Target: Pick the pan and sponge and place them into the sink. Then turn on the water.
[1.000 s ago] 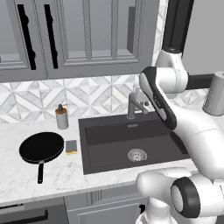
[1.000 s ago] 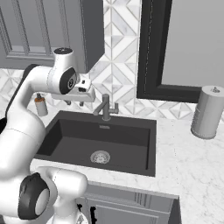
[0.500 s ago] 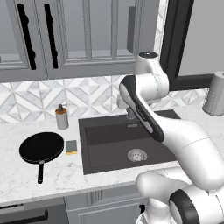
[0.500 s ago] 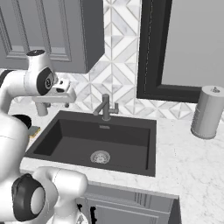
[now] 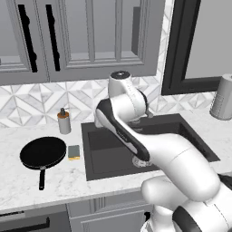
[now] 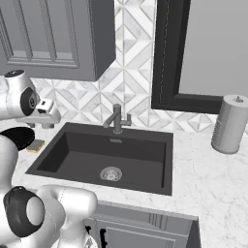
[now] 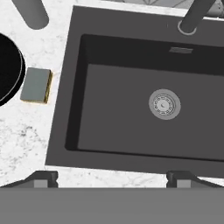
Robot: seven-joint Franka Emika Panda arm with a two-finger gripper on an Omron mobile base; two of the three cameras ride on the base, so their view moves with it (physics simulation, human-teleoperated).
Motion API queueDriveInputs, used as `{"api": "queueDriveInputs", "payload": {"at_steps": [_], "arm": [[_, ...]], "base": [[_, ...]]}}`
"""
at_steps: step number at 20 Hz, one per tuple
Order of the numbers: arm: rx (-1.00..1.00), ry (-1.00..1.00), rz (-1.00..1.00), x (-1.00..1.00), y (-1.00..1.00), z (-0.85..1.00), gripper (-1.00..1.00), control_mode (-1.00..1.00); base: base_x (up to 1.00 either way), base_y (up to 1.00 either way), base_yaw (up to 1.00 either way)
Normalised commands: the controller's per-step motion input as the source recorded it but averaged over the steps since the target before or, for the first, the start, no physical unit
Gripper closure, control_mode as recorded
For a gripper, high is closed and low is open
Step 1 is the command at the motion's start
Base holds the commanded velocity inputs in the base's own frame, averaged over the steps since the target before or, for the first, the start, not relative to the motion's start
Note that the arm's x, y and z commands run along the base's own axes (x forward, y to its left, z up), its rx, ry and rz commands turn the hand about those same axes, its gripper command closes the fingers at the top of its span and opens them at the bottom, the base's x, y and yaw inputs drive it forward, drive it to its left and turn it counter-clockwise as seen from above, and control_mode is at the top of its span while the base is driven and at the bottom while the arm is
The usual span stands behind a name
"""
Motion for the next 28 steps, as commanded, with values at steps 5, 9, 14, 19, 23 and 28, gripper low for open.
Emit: {"api": "queueDriveInputs", "payload": {"at_steps": [5, 9, 14, 19, 23, 28], "arm": [[0.04, 0.06, 0.01, -0.02, 0.70, -0.59, -1.00, -1.00], [0.15, 0.07, 0.06, -0.19, 0.40, -0.68, -1.00, -1.00], [0.13, 0.11, 0.04, -0.11, 0.47, -0.59, -1.00, -1.00], [0.01, 0.13, 0.05, 0.00, 0.81, -0.31, -1.00, -1.00], [-0.08, 0.09, 0.01, 0.01, 0.79, -0.02, -1.00, -1.00], [-0.15, 0.01, 0.00, 0.03, 0.63, -0.01, -1.00, -1.00]], "base": [[0.00, 0.00, 0.00], [0.00, 0.00, 0.00], [0.00, 0.00, 0.00], [0.00, 0.00, 0.00], [0.00, 0.00, 0.00], [0.00, 0.00, 0.00]]}}
